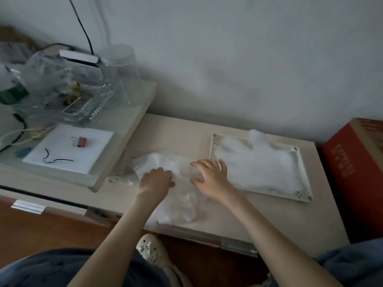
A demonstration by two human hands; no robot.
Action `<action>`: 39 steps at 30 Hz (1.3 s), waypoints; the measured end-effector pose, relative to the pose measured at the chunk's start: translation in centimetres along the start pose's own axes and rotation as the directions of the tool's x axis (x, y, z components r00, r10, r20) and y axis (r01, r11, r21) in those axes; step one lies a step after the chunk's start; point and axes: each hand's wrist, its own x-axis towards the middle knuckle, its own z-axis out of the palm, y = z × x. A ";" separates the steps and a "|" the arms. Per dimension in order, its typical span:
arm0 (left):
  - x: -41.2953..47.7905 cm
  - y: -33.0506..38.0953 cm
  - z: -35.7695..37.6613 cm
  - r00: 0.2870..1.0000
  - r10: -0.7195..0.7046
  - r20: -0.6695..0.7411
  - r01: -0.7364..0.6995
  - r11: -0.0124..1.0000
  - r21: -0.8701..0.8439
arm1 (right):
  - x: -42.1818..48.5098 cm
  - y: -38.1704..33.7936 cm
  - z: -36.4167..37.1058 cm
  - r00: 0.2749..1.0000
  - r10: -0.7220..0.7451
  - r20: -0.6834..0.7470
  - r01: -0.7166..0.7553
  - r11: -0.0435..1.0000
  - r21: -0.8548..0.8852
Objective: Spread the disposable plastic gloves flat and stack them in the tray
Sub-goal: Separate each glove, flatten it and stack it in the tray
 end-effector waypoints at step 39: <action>-1.3 8.2 -8.6 0.980 0.140 0.139 0.196 -0.617 -0.762 | -0.8 4.3 -3.8 0.966 -0.040 0.256 -0.254 -0.336 0.907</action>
